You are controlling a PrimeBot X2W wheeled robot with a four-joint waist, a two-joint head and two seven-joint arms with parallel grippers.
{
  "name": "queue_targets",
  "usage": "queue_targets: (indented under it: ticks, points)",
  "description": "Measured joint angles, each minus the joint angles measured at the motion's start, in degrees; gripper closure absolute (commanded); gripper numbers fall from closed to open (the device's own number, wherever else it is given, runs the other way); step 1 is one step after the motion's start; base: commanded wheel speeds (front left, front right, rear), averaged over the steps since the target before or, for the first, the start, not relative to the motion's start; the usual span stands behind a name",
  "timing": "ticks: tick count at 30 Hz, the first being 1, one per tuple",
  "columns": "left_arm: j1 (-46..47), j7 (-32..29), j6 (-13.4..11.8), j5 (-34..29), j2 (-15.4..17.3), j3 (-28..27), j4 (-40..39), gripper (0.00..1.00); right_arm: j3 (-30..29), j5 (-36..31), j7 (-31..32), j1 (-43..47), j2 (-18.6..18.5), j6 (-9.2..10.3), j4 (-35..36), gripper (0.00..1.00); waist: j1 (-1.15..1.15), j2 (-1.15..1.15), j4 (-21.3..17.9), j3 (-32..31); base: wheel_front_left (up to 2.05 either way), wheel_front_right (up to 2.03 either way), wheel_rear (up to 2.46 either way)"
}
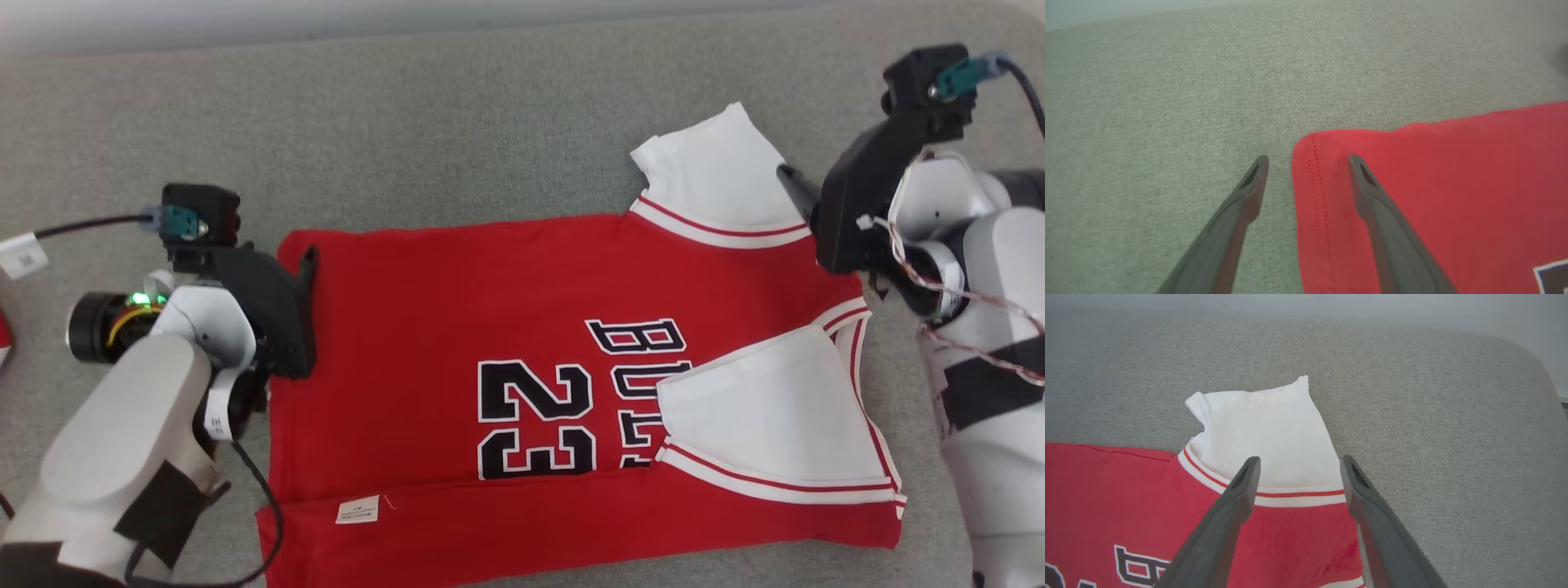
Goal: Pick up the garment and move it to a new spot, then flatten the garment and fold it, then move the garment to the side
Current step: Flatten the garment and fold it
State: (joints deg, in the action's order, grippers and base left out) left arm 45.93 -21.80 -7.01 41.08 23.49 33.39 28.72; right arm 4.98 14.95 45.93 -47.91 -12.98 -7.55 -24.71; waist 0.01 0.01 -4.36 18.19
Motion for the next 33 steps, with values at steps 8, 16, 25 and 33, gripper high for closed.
queue_targets:
  ticks: [8, 16, 25, 33]
  points:
    - [3.66, -1.01, 0.99, -1.11, -0.54, 1.3, 4.31, 0.0, 3.36, 1.92, -2.88, -4.14, -1.22, 0.0, -5.27, 0.0, 0.0, 0.0, -0.21, 3.51, 0.0, 0.0, 0.0]
    - [6.67, -4.71, 2.63, -1.56, -0.62, 2.94, 6.02, 0.64, 5.04, 3.26, -3.9, -6.51, -2.42, 0.0, -8.38, 0.0, -0.01, 0.0, 0.17, 5.56, 0.0, 0.0, 0.0]
    - [8.42, -6.88, 3.52, 0.26, -0.67, 2.69, 4.37, 1.0, 3.71, 3.03, -3.63, -11.13, -3.86, 0.0, -12.81, 0.0, -0.02, -0.01, 0.79, 7.3, 0.0, 0.0, 0.0]
    - [9.61, -8.05, 4.43, 0.7, -0.19, 2.76, 1.74, 1.0, 3.14, 1.16, -5.02, -15.86, -4.17, 0.0, -16.95, 0.0, -0.02, -0.01, 1.88, 9.44, 0.0, 0.0, 0.0]
